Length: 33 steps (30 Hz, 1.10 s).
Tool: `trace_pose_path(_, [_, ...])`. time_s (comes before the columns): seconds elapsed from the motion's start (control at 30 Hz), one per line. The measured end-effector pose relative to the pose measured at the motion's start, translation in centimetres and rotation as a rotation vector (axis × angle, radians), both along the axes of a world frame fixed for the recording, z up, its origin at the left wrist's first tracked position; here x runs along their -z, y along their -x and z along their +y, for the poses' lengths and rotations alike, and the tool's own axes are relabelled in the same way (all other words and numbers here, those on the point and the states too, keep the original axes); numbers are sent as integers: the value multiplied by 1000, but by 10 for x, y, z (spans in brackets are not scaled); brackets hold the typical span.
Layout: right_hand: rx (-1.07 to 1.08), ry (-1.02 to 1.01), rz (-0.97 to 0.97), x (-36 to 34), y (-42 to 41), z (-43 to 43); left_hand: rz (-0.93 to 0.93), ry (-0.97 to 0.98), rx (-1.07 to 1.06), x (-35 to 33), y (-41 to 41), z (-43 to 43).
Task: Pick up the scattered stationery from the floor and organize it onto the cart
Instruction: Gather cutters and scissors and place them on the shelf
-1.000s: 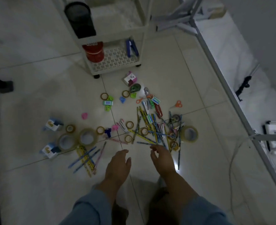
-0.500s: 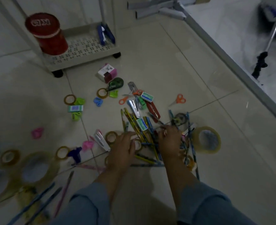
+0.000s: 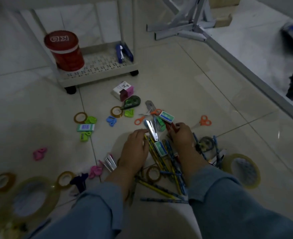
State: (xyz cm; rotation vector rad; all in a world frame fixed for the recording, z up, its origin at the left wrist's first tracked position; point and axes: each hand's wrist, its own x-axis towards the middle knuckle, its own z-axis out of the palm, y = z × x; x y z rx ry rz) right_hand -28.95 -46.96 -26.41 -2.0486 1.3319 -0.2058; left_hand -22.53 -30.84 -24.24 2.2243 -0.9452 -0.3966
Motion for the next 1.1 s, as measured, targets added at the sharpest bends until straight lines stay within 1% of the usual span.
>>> trace_pose_path(0.1, [-29, -37, 9, 0, 3, -3, -31, -109, 82, 1, -8, -37])
trace_pose_path(0.2, [-66, -50, 73, 0, 8, -5, -81, -298, 139, 2, -13, -70])
trace_pose_path(0.27, [-69, -37, 79, -2, 13, -8, -65, -429, 175, 8, -15, -83])
trace_pose_path(0.33, [-60, -43, 49, -5, 19, -12, -99, -524, 192, 13, -15, -87])
trace_pose_path(0.47, [9, -72, -62, -13, 30, -18, -259, -542, 171, 16, -10, -91])
trace_pose_path(0.57, [31, -93, -128, -15, 31, -19, -344, -561, 169, 13, -7, -95])
trace_pose_path(0.73, [20, -143, -192, -15, 30, -13, -381, -626, 231, 6, 0, -97])
trace_pose_path(0.83, [29, -167, -204, -14, 31, -12, -421, -623, 261, 5, 5, -95])
trace_pose_path(0.93, [48, -195, -231, -15, 29, -10, -359, -594, 248, 1, 6, -90])
trace_pose_path(1.0, [51, -220, -242, -16, 27, -7, -272, -587, 202, -1, 6, -85])
trace_pose_path(1.1, [47, -237, -251, -17, 25, -5, -92, -561, 63, 0, 1, -82])
